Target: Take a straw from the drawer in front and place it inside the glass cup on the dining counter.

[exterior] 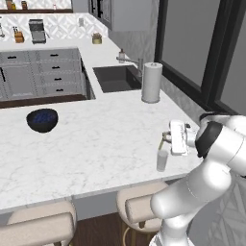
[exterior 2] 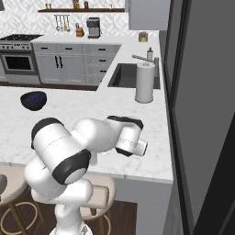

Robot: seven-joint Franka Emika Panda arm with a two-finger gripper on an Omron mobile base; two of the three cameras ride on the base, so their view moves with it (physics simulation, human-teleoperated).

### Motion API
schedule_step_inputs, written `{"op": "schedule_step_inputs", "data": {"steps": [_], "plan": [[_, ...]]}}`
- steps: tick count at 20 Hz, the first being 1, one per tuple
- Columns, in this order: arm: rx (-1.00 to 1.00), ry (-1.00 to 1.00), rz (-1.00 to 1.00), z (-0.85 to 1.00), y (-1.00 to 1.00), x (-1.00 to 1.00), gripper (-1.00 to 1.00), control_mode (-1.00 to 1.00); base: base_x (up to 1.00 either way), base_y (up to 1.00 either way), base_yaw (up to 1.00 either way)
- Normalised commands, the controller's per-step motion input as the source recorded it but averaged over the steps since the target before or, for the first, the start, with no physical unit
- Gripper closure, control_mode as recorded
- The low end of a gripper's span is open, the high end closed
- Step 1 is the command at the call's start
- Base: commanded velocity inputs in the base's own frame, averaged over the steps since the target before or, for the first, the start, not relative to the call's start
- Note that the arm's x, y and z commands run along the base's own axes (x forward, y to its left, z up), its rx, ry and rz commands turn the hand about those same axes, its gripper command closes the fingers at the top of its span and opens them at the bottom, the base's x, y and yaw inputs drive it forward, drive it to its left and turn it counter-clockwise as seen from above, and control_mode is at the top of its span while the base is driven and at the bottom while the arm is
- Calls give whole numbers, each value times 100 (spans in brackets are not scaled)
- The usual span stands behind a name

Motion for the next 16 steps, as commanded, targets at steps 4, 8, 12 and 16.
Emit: {"op": "schedule_step_inputs", "data": {"steps": [4, 8, 12, 16], "plan": [[0, 10, 0, -25, 0, 12, 100, -100, 0, 0, 0], [0, 3, 1, -21, -1, 23, 100, -100, 0, 0, 0], [0, 0, 2, -11, -9, 19, 100, -100, 0, 0, 0], [0, 0, 1, 2, -3, 4, 100, -100, 0, 0, 0]]}}
